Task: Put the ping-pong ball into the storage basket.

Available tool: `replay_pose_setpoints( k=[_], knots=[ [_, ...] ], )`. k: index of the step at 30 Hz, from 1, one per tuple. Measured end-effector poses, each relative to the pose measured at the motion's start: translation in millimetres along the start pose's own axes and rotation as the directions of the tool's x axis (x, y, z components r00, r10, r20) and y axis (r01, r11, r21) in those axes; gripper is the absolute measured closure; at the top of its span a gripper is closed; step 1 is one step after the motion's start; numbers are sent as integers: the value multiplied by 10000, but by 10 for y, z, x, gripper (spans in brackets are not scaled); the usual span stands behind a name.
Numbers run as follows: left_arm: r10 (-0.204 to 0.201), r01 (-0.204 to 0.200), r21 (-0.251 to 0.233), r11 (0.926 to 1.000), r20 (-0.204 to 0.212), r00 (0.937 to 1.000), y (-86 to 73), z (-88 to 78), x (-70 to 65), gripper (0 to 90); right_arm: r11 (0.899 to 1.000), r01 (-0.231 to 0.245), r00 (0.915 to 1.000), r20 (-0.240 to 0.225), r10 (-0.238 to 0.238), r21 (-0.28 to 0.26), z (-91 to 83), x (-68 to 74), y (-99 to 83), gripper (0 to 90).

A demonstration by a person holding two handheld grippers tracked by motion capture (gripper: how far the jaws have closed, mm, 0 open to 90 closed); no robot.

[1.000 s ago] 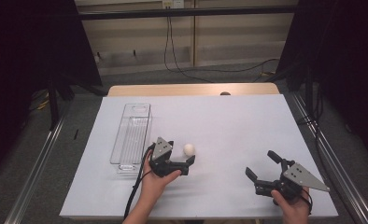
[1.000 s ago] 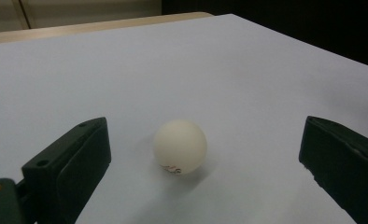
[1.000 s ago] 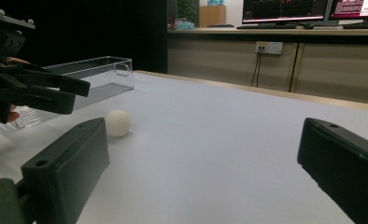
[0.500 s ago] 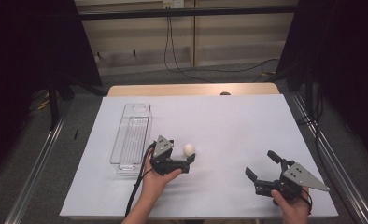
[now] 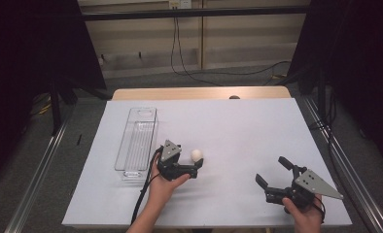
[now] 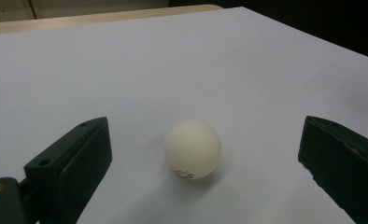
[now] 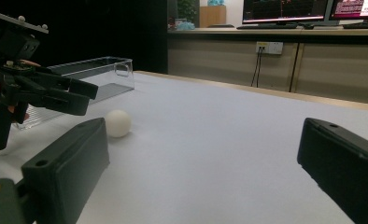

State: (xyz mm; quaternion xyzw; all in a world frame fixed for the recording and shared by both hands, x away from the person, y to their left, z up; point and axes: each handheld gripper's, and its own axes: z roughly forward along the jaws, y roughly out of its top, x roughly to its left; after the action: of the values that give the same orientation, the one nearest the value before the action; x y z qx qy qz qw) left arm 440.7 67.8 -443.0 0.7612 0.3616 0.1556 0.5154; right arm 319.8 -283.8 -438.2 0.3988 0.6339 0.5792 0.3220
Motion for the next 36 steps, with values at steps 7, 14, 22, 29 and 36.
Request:
replay_pose_setpoints(
  k=[7, 14, 22, 29, 36],
  knots=[
    [-130, 129, -69, 9999, -61, 9999, 23, 6, 21, 33, 10000, -1, 10000, -3, 1, -8, 6, 3, -2, 17],
    [-215, 216, 35, 9998, -123, 9997, 46, 29, 17, 34, 10000, -2, 10000, -23, 2, -9, 7, 2, -2, 17],
    [-232, 235, 167, 9996, -207, 9995, 64, 63, 20, 35, 10000, 0, 10000, -31, 0, -14, 4, -1, -1, 17],
    [-152, 157, 340, 9993, -160, 9998, 79, 83, 21, 35, 10000, -6, 10000, -37, 6, -27, 7, 2, 0, 17],
    [-214, 222, 435, 9988, -179, 9996, 103, 102, 19, 35, 10000, 7, 10000, -53, -7, -27, 3, 2, 1, 17]
  ],
)
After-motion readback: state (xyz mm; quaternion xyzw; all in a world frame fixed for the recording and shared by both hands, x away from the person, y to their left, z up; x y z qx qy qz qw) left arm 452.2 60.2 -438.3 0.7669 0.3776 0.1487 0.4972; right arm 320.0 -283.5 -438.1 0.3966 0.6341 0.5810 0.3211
